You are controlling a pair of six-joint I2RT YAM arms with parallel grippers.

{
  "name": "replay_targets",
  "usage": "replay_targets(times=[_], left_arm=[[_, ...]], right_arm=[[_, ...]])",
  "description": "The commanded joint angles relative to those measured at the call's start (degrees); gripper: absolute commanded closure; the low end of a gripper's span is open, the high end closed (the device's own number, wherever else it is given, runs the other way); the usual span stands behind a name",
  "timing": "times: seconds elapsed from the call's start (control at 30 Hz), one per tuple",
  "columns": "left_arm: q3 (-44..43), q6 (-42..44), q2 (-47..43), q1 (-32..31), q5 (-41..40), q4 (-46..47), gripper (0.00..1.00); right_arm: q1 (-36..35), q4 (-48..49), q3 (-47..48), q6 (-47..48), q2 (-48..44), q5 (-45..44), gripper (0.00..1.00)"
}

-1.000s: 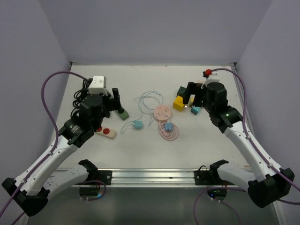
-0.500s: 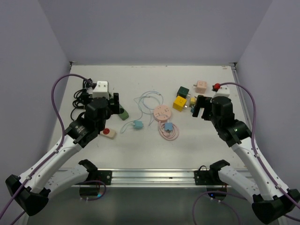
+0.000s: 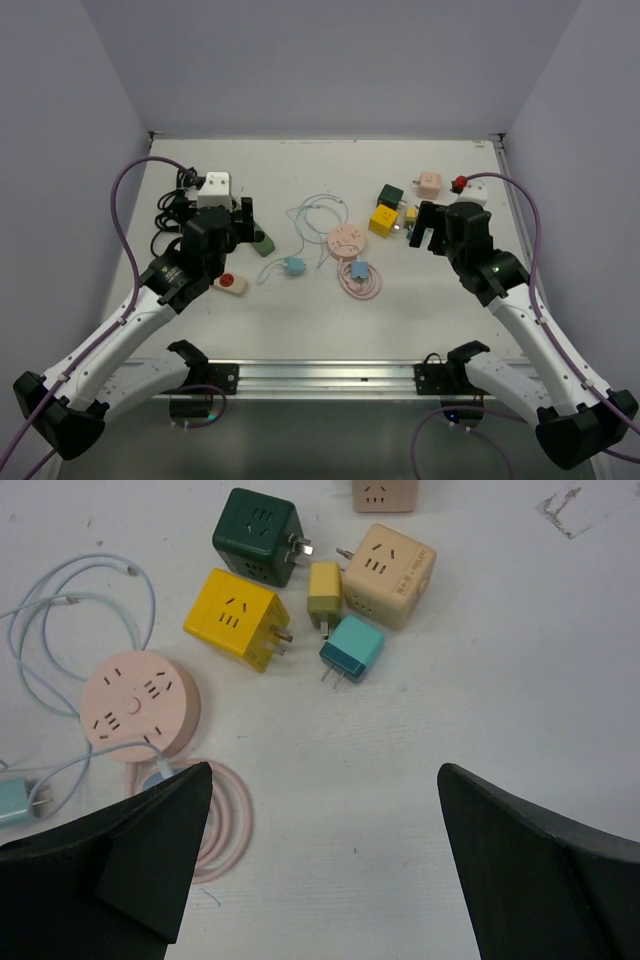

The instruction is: Pull the plug off the socket

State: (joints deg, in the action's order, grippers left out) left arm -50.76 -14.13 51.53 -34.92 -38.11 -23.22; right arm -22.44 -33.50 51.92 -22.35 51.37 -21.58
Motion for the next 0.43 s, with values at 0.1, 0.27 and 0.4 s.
replay_targets(times=[0.1,0.27,0.4], left_arm=[[-0.48,0.24,0.15,0.55,0.23,1.34,0.00],[-0.39,0.16,0.24,0.46,0.14,1.34,0.00],[-0.30,0.16,0.42,0.55,0.14,1.43,0.00]], right_arm=[[0.02,-0.25,-0.24,-1.29,-0.13,-2.50,0.01],[0.02,-0.78,-0.59,-2.26,0.22,-2.15,0.01],[0.02,-1.75,0.37,-3.93,1.62,-3.37,0.01]])
